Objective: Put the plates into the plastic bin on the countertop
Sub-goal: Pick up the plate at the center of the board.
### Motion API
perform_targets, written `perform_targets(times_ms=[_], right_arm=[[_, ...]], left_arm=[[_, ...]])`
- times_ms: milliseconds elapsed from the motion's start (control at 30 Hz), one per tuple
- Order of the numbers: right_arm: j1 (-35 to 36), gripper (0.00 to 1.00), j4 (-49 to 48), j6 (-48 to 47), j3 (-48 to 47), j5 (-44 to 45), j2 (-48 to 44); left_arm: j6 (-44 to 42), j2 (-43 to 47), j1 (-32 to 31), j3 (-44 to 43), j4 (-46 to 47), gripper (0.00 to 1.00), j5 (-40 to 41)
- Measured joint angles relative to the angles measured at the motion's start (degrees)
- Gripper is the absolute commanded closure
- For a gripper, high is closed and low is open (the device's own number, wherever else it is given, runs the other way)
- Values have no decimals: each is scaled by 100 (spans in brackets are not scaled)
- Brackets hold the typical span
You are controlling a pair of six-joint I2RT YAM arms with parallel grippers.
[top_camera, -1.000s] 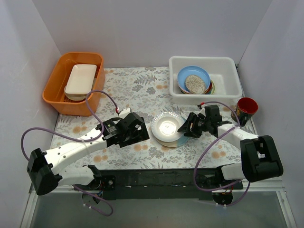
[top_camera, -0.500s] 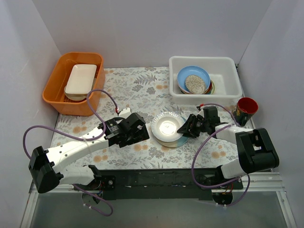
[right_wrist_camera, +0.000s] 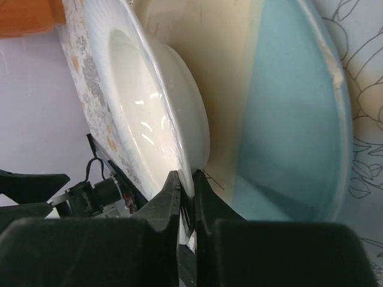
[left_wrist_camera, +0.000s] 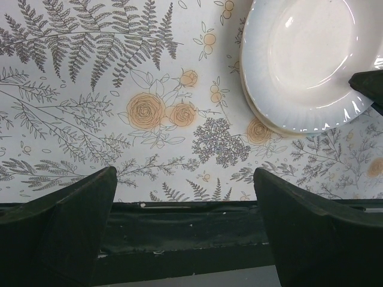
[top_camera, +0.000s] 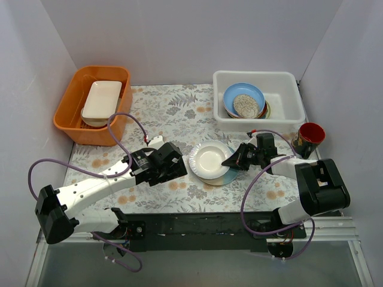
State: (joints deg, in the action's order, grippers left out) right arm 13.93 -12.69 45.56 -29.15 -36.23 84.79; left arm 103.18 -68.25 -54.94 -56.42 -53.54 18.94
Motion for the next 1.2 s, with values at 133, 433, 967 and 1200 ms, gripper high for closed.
perform_targets(times_ms=[133, 433, 967, 1200], right_arm=[[7, 99, -50, 59, 2, -68, 0], [7, 99, -125, 116, 94, -76, -87], [13, 99, 793, -70, 387, 387, -1388], [13, 99, 1276, -125, 387, 485, -1987]], left_arm=[[24, 68, 0, 13, 2, 2, -2], [74, 98, 0, 111, 31, 2, -7], [190, 566, -42, 616, 299, 2, -212], [208, 535, -44, 623, 308, 2, -308]])
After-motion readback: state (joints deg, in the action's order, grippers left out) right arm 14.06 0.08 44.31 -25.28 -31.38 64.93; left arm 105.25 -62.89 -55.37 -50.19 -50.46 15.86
